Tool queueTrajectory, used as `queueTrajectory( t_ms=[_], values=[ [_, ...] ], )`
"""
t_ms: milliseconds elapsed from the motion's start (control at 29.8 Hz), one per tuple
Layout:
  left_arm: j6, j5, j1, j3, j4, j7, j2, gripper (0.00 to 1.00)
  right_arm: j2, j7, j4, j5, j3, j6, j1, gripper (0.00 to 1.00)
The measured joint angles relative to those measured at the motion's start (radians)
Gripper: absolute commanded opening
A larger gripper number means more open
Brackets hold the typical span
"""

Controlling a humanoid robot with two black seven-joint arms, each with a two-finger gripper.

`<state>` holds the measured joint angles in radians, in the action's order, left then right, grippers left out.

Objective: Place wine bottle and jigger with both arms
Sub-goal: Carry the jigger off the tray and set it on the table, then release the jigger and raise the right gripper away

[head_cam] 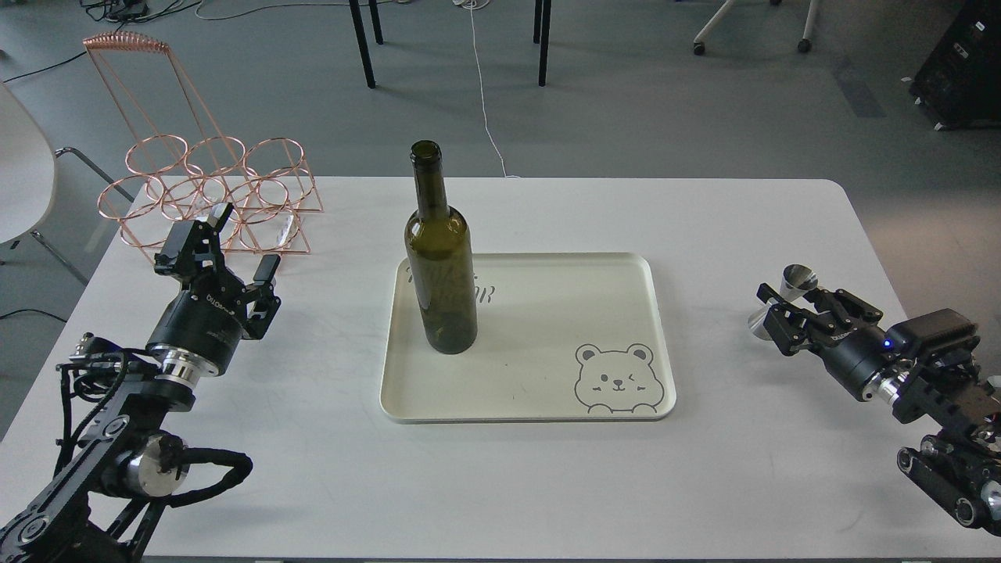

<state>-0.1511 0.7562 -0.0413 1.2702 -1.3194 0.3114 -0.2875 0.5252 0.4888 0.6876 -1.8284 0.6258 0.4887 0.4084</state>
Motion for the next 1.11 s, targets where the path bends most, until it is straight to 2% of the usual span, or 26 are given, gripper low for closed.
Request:
queueTrajectory(
  t_ms=[168, 302, 402, 536, 603, 704, 771, 838, 972, 1106],
  values=[
    [-0.001, 0.0, 0.0, 0.0, 0.0, 0.0, 0.001, 0.98, 0.068, 0.0, 0.052, 0.015, 0.0, 0.0, -0.043, 0.94],
    [-0.002, 0.0, -0.001, 0.0, 0.0, 0.0, 0.001, 0.98, 0.182, 0.0, 0.167, 0.032, 0.0, 0.0, -0.121, 0.94],
    [-0.003, 0.0, -0.002, 0.0, 0.0, 0.0, 0.001, 0.98, 0.295, 0.0, 0.298, 0.078, 0.0, 0.0, -0.196, 0.94],
    [-0.007, 0.0, -0.002, -0.001, 0.0, 0.009, -0.004, 0.98, 0.44, 0.0, 0.566, 0.263, -0.001, 0.0, -0.3, 0.96],
    [-0.008, 0.0, -0.002, -0.002, 0.0, 0.029, -0.007, 0.98, 0.478, 0.0, 0.702, 0.39, -0.001, 0.0, -0.323, 0.97],
    [-0.008, 0.004, -0.002, -0.01, -0.001, 0.097, -0.019, 0.98, 0.492, 0.0, 0.859, 0.612, 0.004, 0.0, -0.315, 0.97],
    [-0.009, 0.012, -0.002, -0.014, -0.017, 0.144, -0.043, 0.98, 0.489, 0.0, 0.903, 0.745, 0.006, 0.0, -0.269, 0.97],
    [-0.009, 0.049, -0.001, -0.015, -0.062, 0.167, -0.075, 0.98, 0.465, 0.0, 0.919, 0.882, 0.005, -0.006, -0.202, 0.97],
    [-0.009, 0.208, 0.005, -0.017, -0.155, 0.177, -0.139, 0.98, 0.398, 0.0, 0.905, 1.201, 0.014, -0.191, -0.07, 0.98],
    [-0.01, 0.389, 0.008, -0.038, -0.234, 0.177, -0.201, 0.98, 0.308, 0.0, 0.831, 1.478, 0.022, -0.367, 0.013, 0.99]
  ],
)
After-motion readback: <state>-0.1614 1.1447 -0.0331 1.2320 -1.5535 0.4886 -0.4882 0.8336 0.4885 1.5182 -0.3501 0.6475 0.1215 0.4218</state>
